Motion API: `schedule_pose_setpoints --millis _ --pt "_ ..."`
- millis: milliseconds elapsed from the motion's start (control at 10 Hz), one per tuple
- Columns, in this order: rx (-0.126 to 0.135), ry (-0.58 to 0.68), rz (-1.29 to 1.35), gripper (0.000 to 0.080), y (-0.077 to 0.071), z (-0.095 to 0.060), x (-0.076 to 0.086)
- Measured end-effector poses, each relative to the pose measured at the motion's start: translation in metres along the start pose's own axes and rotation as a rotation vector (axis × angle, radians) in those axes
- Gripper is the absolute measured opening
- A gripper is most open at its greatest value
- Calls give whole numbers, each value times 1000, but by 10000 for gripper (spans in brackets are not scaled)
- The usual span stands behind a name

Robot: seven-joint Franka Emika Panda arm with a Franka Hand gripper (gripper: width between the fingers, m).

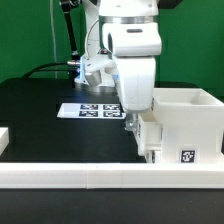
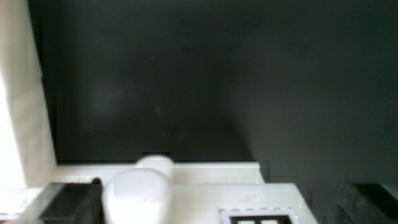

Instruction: Assemble drawer

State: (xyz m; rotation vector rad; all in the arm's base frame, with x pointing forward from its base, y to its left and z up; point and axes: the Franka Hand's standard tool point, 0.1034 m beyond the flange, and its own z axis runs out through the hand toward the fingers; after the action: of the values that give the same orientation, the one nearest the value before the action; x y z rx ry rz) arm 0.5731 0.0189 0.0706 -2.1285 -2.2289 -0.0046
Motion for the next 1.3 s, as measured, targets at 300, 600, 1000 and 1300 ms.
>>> schedule_pose_setpoints --millis 300,600,1000,1300 --pt "19 -1 -12 649 0 -2 13" --pt "24 -4 -3 649 2 -3 11" --pt "3 -16 0 649 7 -14 -33" --pt "-82 -10 35 649 5 -34 -51"
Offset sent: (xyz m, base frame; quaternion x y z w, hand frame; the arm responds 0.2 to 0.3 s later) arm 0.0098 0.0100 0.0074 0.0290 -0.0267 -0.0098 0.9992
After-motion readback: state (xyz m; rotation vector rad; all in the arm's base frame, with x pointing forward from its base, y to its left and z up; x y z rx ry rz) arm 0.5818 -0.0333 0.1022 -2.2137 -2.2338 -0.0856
